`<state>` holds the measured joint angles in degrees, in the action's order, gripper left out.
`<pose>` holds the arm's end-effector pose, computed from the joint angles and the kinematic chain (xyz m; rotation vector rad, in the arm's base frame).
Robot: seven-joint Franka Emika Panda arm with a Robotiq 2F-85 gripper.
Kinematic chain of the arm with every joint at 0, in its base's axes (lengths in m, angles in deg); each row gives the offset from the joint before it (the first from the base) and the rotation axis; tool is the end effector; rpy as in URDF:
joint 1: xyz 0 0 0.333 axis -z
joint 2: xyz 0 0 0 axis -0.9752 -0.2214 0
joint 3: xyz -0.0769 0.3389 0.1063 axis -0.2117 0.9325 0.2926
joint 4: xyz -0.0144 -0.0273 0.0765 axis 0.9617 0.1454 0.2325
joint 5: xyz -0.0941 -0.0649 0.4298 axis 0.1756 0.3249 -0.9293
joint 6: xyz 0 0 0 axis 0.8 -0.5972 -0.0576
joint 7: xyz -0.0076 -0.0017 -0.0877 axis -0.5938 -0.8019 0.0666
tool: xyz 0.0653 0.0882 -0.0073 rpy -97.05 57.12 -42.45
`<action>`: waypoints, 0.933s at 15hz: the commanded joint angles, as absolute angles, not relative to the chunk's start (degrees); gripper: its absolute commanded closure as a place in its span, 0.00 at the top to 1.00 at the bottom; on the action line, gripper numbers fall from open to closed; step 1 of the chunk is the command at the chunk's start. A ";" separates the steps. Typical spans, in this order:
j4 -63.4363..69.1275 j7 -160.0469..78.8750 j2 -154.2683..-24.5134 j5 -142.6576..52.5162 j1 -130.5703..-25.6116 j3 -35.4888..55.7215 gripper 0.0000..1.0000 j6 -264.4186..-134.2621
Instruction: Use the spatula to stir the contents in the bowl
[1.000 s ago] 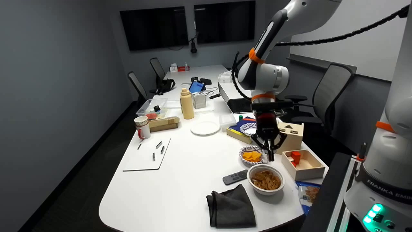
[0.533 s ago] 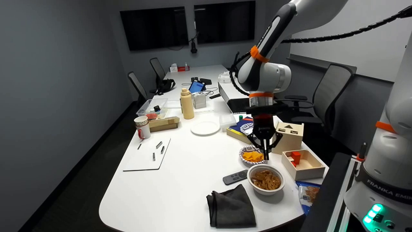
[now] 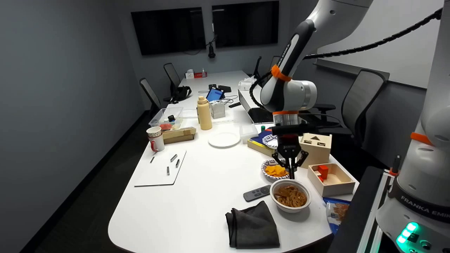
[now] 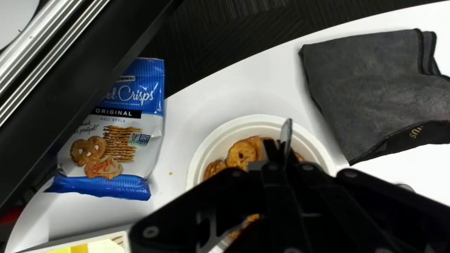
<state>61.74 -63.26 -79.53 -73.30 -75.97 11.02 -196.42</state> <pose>0.3960 -0.0204 0.1739 -2.5953 1.2923 0.7226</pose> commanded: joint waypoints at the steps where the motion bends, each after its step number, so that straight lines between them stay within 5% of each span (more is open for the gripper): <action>1: 59.85 -58.69 -84.65 -72.81 -75.17 10.79 0.01 -198.28; 14: 53.79 -60.41 -94.78 -66.03 -76.99 9.48 0.01 -203.38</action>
